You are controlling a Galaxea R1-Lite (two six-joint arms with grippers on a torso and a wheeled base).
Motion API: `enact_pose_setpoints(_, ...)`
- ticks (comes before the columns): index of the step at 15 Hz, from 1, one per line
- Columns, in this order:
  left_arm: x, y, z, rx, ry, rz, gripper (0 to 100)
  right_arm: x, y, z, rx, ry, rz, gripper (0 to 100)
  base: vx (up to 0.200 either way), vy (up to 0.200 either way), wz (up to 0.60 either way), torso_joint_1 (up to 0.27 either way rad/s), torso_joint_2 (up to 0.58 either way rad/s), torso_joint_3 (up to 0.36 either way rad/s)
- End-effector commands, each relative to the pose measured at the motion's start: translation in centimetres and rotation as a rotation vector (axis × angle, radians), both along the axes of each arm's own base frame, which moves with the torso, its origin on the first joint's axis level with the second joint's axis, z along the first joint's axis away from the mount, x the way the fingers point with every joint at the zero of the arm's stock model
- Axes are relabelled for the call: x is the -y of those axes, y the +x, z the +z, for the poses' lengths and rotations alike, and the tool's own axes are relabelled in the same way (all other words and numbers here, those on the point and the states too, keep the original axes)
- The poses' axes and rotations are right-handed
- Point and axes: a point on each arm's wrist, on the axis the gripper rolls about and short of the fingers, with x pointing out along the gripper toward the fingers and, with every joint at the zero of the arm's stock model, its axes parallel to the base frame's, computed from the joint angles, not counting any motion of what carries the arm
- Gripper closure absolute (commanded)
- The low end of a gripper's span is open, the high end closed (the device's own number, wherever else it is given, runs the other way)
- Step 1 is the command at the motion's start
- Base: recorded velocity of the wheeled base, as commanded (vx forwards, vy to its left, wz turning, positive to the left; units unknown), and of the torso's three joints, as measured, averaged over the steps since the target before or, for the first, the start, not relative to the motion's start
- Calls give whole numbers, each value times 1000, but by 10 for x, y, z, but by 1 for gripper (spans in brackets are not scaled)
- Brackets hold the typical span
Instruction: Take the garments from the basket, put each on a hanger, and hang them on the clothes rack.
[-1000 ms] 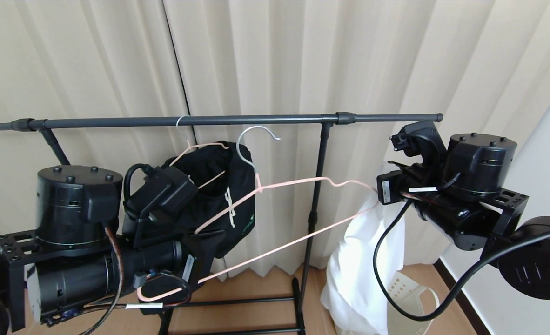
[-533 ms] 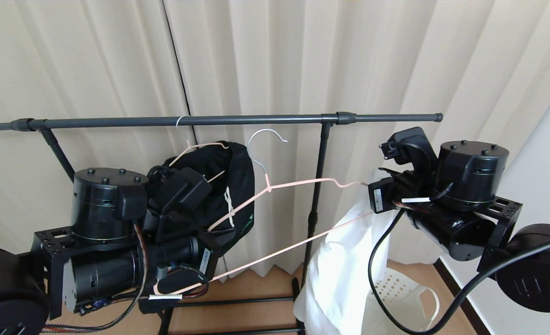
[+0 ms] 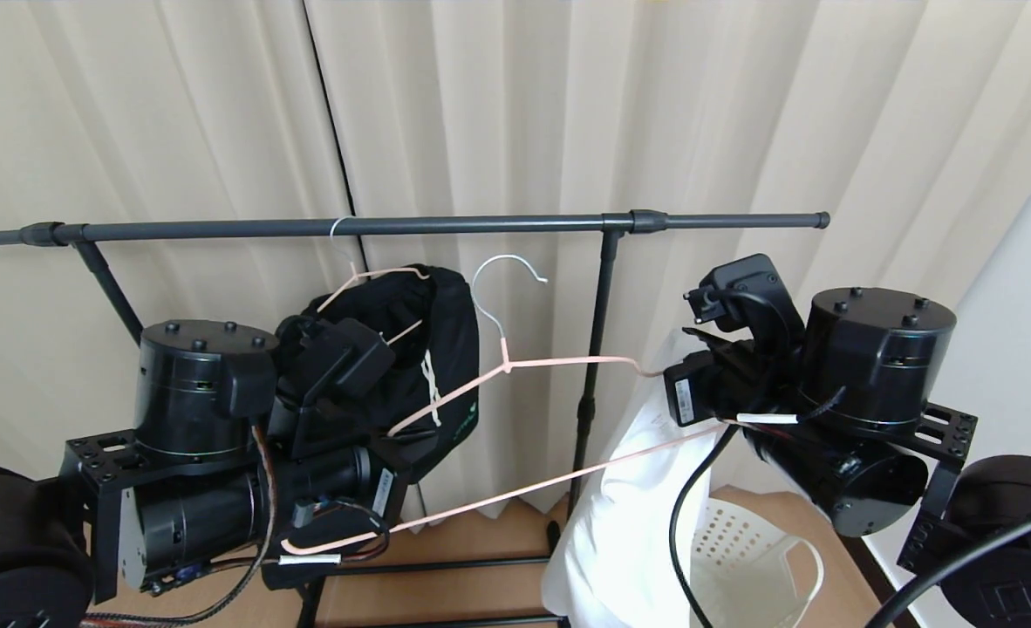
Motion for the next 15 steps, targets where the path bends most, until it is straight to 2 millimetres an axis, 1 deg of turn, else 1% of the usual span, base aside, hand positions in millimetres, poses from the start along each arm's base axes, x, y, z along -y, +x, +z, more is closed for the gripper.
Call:
enact_pose_setpoints(1,-6,-7,1,3,1,11,100,5,4,2,8,5,-22,100,0,0,0,0,0,0)
enact_pose_setpoints(2,-14,-10,-1,-1,3,31,100,9,8,4,14,10,-37,100,0,0,0,0,0,0)
enact_pose_setpoints(3,-15,-10,-1,-1,3,34,100,9,8,4,14,10,-39,100,0,0,0,0,0,0)
enact_pose_setpoints(4,-22,-14,3,15,-6,49,100,11,10,6,17,13,-46,100,0,0,0,0,0,0)
enact_pose_setpoints(10,-25,-11,6,27,-10,68,100,11,10,6,17,13,-46,100,0,0,0,0,0,0)
enact_pose_setpoints(15,-21,-9,7,29,-10,58,100,9,10,1,5,5,-45,100,0,0,0,0,0,0)
